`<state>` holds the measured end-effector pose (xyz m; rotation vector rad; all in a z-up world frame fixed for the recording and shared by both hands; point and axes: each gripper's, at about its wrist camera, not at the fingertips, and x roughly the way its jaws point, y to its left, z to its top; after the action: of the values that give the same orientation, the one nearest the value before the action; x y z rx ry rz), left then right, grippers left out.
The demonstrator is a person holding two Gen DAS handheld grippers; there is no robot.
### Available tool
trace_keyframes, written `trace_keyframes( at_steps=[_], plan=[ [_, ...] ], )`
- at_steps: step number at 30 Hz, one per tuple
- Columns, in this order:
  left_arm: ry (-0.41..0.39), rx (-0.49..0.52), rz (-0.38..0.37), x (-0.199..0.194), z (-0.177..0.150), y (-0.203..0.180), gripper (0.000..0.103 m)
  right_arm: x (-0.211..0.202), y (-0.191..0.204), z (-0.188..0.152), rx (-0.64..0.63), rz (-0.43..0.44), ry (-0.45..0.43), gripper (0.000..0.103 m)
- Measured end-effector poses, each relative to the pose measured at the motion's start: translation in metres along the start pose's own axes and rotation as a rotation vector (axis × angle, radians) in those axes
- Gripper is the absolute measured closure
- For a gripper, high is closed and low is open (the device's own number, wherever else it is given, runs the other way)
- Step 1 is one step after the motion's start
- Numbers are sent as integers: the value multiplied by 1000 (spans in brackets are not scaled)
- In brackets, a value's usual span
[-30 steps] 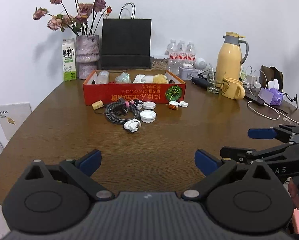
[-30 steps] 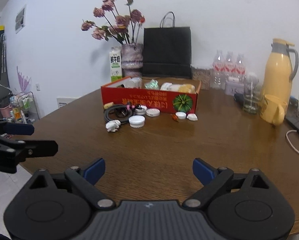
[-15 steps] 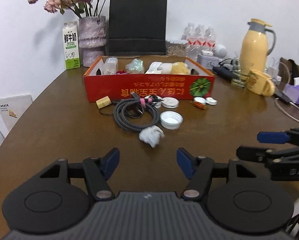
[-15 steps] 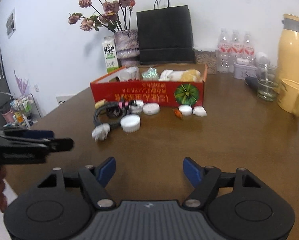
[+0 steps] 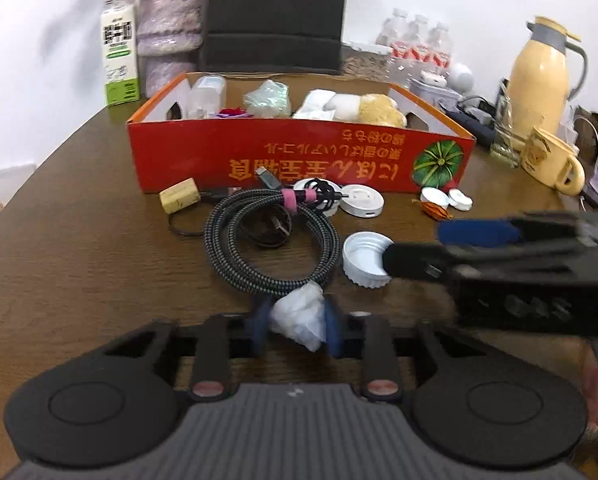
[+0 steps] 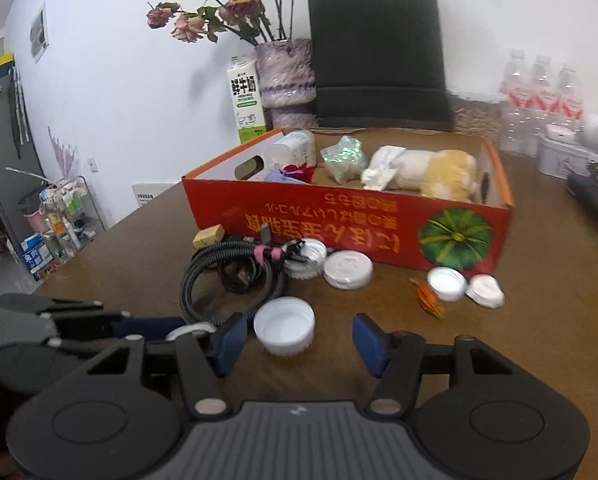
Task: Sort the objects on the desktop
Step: 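Grasp the small white tissue with the left tool while the right tool grasps the white bottle cap, then carry the white tissue and white bottle cap over the red box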
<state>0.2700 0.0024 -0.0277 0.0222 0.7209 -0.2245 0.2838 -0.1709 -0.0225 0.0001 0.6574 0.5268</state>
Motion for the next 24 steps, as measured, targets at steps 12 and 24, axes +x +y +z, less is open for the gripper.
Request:
trace_keyframes(
  at_steps=[12,24],
  plan=[
    [0,-57,8,-27,-12,21,79,22,26,-10,-89,-11,36,64],
    [-86,-33,-8,-96,-31,4,79,-76,30,-30,-48,-68,-45,64]
  ],
)
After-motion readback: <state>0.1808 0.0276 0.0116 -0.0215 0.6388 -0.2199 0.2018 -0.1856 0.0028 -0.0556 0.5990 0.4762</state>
